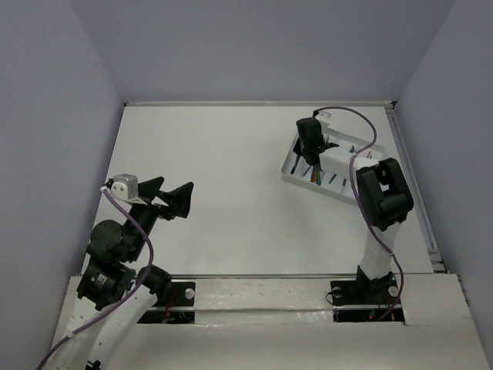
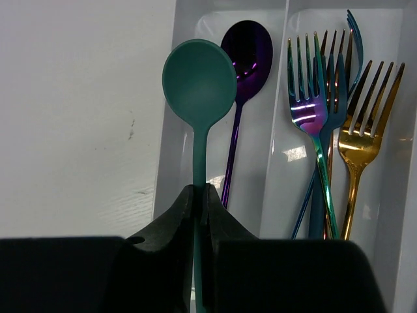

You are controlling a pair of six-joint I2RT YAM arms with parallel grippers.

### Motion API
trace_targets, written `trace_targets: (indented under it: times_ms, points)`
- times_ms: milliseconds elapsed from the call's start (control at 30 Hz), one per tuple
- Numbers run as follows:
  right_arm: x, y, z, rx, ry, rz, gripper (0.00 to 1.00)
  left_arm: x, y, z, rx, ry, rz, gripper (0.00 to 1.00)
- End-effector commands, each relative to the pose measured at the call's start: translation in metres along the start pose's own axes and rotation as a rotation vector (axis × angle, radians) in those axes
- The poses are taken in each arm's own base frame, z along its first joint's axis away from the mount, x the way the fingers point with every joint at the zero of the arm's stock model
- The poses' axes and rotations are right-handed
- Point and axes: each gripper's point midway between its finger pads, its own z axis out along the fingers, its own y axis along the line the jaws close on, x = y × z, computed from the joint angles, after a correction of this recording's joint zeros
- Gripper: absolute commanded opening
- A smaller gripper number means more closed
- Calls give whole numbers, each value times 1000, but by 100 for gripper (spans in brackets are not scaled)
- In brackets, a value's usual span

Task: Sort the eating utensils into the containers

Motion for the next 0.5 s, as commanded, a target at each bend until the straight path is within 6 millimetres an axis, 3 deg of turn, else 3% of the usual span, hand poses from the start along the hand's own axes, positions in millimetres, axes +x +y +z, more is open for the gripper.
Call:
trace_targets:
  times_ms: [0, 133, 233, 267, 367, 467]
  points:
    - [-26, 7, 8, -2, -56, 91, 9, -13, -5, 3, 20, -41, 5, 99]
    - [-26, 5, 12, -2, -52, 97, 23, -14, -3, 3, 9, -45, 8, 99]
    - [-27, 5, 8, -13, -53, 90, 38, -13, -3, 3, 11, -42, 8, 99]
    - [-28, 5, 5, -19, -56, 91, 49, -12, -3, 4, 10, -39, 9, 99]
    - [-41, 9, -8, -47, -78, 90, 63, -12, -2, 6, 3, -37, 10, 99]
    - [-49, 11, -20, -73, -85, 80, 65, -12, -1, 8, -1, -35, 14, 99]
